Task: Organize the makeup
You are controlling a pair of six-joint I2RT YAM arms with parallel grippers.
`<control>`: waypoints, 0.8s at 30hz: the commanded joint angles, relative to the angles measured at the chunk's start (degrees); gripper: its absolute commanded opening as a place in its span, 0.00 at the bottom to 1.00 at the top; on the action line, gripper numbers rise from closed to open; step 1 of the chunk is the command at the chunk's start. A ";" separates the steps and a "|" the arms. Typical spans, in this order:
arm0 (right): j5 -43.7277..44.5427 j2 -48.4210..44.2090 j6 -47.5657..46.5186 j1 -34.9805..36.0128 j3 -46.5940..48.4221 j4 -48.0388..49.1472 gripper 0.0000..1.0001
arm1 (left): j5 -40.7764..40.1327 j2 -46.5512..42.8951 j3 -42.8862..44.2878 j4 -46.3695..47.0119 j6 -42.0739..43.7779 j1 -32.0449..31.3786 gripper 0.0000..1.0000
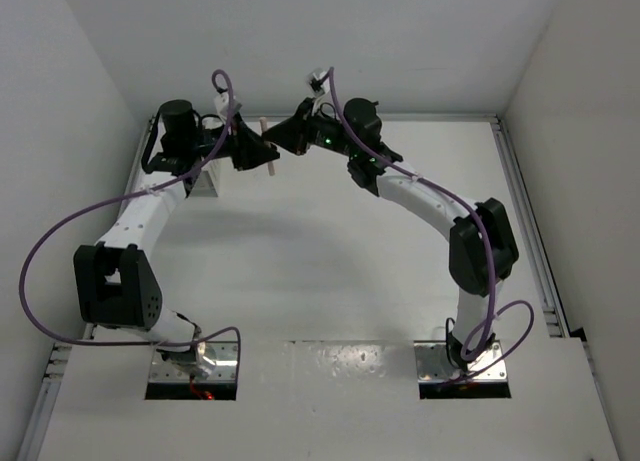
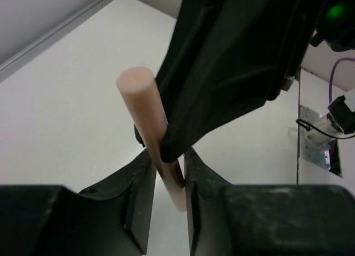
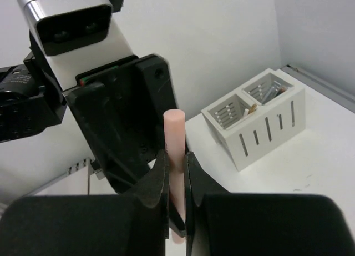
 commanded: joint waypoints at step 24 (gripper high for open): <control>2.15 -7.50 4.83 -13.73 -17.02 2.48 1.00 | -32.41 16.38 15.92 10.19 23.16 14.07 0.00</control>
